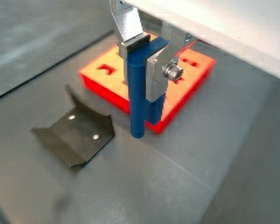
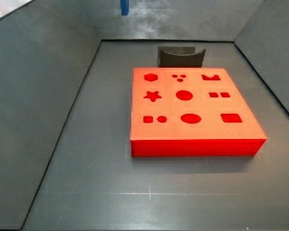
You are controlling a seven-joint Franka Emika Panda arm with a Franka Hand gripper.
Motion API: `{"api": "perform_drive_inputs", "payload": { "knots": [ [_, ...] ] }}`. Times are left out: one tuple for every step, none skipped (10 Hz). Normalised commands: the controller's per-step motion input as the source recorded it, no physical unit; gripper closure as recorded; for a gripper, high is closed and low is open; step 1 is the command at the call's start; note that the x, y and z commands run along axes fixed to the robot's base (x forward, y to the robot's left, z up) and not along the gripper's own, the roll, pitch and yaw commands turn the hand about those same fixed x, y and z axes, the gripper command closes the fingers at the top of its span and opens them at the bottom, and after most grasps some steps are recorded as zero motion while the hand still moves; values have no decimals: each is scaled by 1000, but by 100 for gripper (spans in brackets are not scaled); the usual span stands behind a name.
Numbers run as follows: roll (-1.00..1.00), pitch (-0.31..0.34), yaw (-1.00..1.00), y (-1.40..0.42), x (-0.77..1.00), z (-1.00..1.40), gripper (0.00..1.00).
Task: Pick up the square-circle object. Move up. Rotate the square-circle object. Move to above the board. Insert the square-circle object.
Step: Rotate the square-circle object.
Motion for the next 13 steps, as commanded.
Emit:
{"api": "perform_drive_inputs", "payload": {
  "knots": [
    [-7, 121, -1000, 24, 32, -67, 100],
    [-9, 127, -1000, 21, 36, -40, 100],
    [-11, 148, -913, 17, 41, -16, 100],
    [-10, 139, -672, 16, 47, -7, 100],
    [-9, 125, -378, 15, 56, 0, 100],
    [-9, 118, -228, 14, 60, 3, 100],
    [-3, 36, -1000, -6, 78, 0, 100],
    [-3, 36, -1000, -5, 76, -2, 100],
    [-4, 42, -1000, -1, 68, -8, 100],
    [-4, 46, -1000, 1, 65, -11, 100],
    [-5, 54, -1000, 5, 62, -13, 100],
    [-5, 58, -1000, 6, 61, -13, 100],
    [-6, 70, -1000, 8, 61, -14, 100]
  ]
}}
